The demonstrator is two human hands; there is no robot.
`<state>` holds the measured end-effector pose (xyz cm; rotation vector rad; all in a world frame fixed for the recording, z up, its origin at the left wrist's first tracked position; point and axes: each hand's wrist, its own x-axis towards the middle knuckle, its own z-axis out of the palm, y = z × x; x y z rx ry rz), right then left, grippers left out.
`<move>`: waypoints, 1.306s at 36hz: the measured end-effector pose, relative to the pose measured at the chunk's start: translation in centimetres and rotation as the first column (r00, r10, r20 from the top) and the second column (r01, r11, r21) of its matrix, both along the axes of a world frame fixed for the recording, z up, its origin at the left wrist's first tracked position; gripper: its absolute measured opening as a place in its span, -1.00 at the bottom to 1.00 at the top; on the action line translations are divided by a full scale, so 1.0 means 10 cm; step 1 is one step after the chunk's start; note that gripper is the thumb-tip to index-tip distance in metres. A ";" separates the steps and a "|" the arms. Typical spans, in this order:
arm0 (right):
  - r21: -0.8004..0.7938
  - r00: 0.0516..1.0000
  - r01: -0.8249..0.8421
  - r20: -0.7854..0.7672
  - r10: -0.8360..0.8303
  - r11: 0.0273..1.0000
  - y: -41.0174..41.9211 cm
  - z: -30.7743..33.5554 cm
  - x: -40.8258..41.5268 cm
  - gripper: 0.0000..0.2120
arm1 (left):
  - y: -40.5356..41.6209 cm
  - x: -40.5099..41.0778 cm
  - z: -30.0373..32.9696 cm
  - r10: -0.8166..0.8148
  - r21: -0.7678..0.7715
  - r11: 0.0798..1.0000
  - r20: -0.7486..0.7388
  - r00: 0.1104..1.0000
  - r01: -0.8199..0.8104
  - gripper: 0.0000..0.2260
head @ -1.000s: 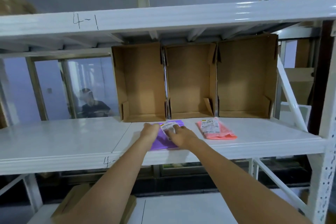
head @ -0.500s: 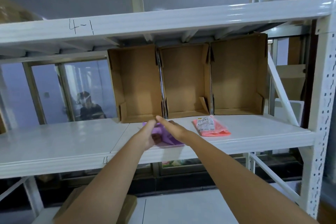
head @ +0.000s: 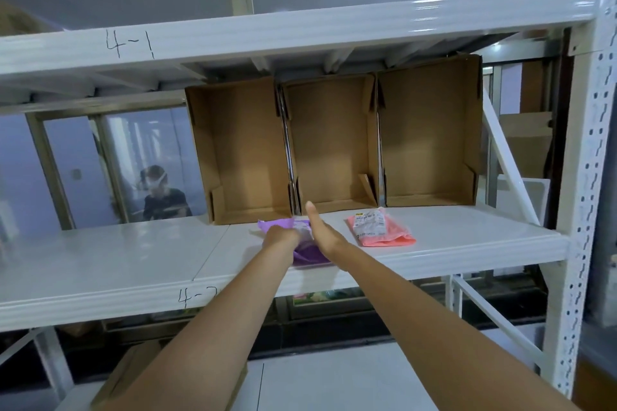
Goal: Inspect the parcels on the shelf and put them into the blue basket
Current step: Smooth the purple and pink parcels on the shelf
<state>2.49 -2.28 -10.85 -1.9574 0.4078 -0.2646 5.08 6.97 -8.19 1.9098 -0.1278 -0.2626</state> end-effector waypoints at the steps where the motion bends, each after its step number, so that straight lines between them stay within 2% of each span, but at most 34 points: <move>1: 0.008 1.000 0.023 -0.004 -0.023 1.000 0.04 0.08 -0.10 0.23 | 0.02 0.05 -0.02 0.066 0.000 0.998 0.022 0.998 -0.066 -0.83; 4: 0.025 0.999 0.050 -0.011 -0.050 0.998 0.12 0.24 -0.32 -0.06 | 0.13 0.13 -0.06 0.215 -0.076 0.975 0.104 0.971 -0.207 -0.73; 7: 0.046 0.998 0.069 0.004 -0.069 0.997 0.03 0.21 -0.30 -0.15 | 0.21 0.21 0.05 0.352 -0.201 0.929 0.226 0.908 -0.310 -0.74; 9: 0.064 0.997 0.082 0.006 -0.083 0.995 0.01 0.22 -0.29 -0.19 | 0.25 0.25 0.23 0.385 -0.262 0.915 0.335 0.860 -0.307 -0.83; 11: 0.083 0.997 0.073 0.020 -0.075 0.994 -0.03 0.21 -0.29 -0.22 | 0.25 0.25 0.40 0.323 -0.224 0.945 0.527 0.786 -0.238 -0.89; 12: 0.092 0.997 0.065 0.029 -0.068 0.994 -0.05 0.20 -0.29 -0.22 | 0.25 0.23 0.47 0.251 -0.153 0.968 0.634 0.731 -0.200 -0.88; 14: 0.102 0.996 0.064 0.049 -0.070 0.993 -0.06 0.17 -0.29 -0.22 | 0.23 0.15 0.57 0.013 0.099 0.983 0.809 0.587 -0.157 -0.83; 16: 0.108 0.994 0.074 0.068 -0.082 0.991 -0.07 0.15 -0.28 -0.23 | 0.17 0.02 0.59 -0.239 0.354 0.920 0.845 0.478 -0.165 -0.75; 17: 0.108 0.992 0.087 0.082 -0.096 0.990 -0.07 0.16 -0.28 -0.24 | 0.12 -0.04 0.55 -0.330 0.443 0.883 0.822 0.464 -0.157 -0.74; 18: 0.109 0.989 0.104 0.097 -0.115 0.989 -0.07 0.16 -0.27 -0.24 | 0.08 -0.12 0.50 -0.408 0.530 0.835 0.777 0.479 -0.147 -0.75; 21: 0.088 0.975 0.185 0.111 -0.194 0.979 -0.09 0.18 -0.25 -0.29 | -0.10 -0.27 0.20 -0.500 0.692 0.721 0.550 0.669 -0.030 -0.73; 22: 0.067 0.967 0.223 0.114 -0.230 0.972 -0.10 0.18 -0.25 -0.30 | -0.15 -0.32 0.08 -0.529 0.747 0.665 0.473 0.705 -0.003 -0.73; 25: 0.020 0.942 0.303 0.149 -0.302 0.953 -0.17 0.18 -0.26 -0.33 | -0.23 -0.43 -0.17 -0.601 0.864 0.503 0.360 0.714 -0.012 -0.67; 26: 0.006 0.935 0.318 0.161 -0.315 0.948 -0.19 0.18 -0.27 -0.33 | -0.25 -0.43 -0.21 -0.622 0.874 0.486 0.348 0.701 -0.002 -0.65; 27: -0.007 0.933 0.325 0.167 -0.319 0.946 -0.21 0.18 -0.28 -0.34 | -0.27 -0.39 -0.23 -0.647 0.871 0.489 0.326 0.689 0.047 -0.62; 29: -0.039 0.934 0.321 0.180 -0.309 0.946 -0.23 0.19 -0.31 -0.35 | -0.27 -0.33 -0.17 -0.684 0.813 0.526 0.228 0.693 0.251 -0.57; 31: -0.092 0.937 0.317 0.184 -0.297 0.944 -0.24 0.23 -0.32 -0.37 | -0.23 -0.28 -0.04 -0.704 0.709 0.574 0.172 0.689 0.410 -0.65; 33: -0.153 0.942 0.311 0.183 -0.282 0.938 -0.23 0.25 -0.32 -0.38 | -0.16 -0.17 0.09 -0.626 0.648 0.677 0.258 0.736 0.349 -0.76; 36: -0.298 0.956 0.279 0.175 -0.235 0.913 -0.19 0.28 -0.31 -0.39 | 0.04 0.10 0.13 -0.441 0.569 0.811 0.440 0.782 0.137 -0.81; 40: -0.495 0.974 0.227 0.139 -0.182 0.839 -0.17 0.25 -0.16 -0.44 | 0.24 0.44 0.01 -0.397 0.618 0.785 0.534 0.747 -0.025 -0.70; 44: -0.667 0.988 0.141 0.048 -0.147 0.732 -0.11 0.22 -0.03 -0.47 | 0.23 0.62 -0.12 -0.415 0.604 0.797 0.546 0.728 0.000 -0.62; 47: -0.756 0.997 0.054 0.000 -0.082 0.653 -0.02 0.14 0.10 -0.49 | 0.14 0.64 -0.25 -0.502 0.658 0.751 0.508 0.700 0.061 -0.54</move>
